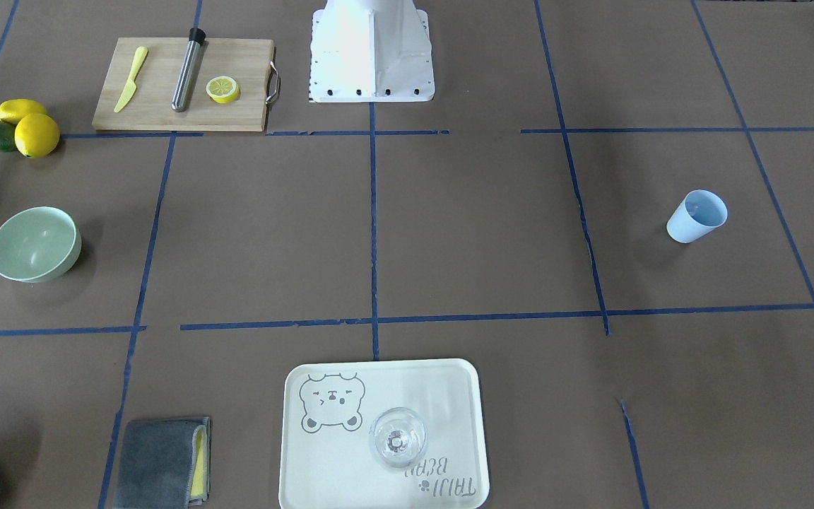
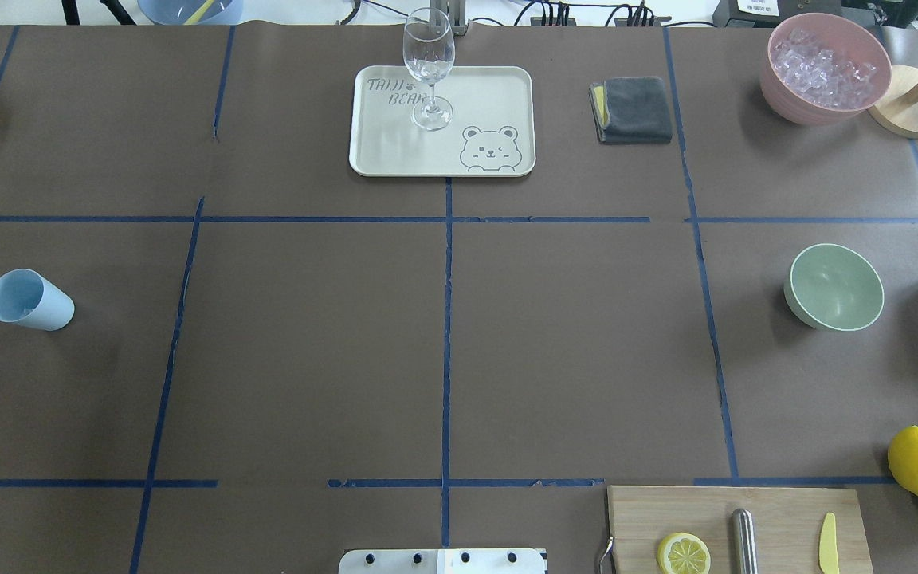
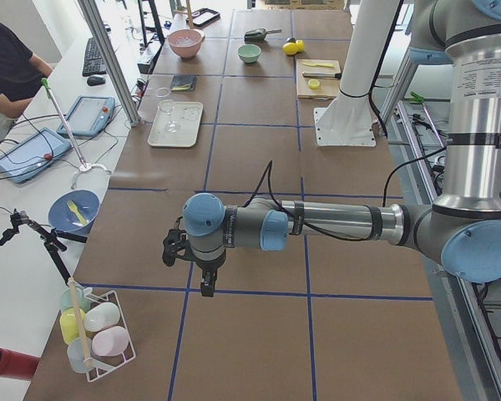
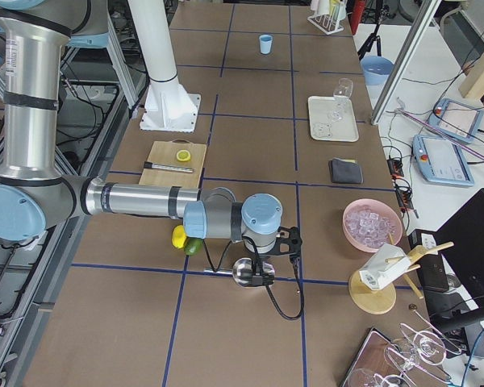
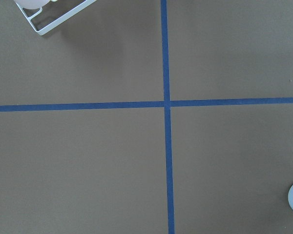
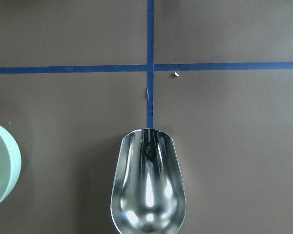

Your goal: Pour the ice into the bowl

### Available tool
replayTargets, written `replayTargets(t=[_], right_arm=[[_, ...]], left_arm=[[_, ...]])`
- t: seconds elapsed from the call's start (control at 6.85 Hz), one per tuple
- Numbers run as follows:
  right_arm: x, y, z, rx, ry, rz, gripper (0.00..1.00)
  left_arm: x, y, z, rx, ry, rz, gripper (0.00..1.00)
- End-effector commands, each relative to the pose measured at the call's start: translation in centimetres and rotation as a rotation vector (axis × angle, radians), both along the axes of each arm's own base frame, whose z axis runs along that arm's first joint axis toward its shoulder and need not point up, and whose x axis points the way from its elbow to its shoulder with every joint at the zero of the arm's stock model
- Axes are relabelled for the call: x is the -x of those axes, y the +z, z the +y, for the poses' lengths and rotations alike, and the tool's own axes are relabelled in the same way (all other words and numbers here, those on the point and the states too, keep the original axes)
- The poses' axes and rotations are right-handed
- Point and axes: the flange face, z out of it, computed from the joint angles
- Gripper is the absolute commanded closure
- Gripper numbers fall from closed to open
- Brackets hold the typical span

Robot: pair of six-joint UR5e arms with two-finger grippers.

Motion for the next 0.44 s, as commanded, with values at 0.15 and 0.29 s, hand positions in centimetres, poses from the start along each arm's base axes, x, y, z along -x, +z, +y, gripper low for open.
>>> replayTargets(t=[0.15, 0.29], right_arm=[[0.0, -0.6, -0.2, -0.012, -0.001, -0.001, 0.00], [0.1, -1.3, -0.2, -0.026, -0.001, -0.006, 0.00]], left_arm=[[-0.1, -0.1, 0.0, -0.002, 0.001, 0.001, 0.00], [0.0, -0.6, -0.5, -0.015, 0.000, 0.001, 0.00]])
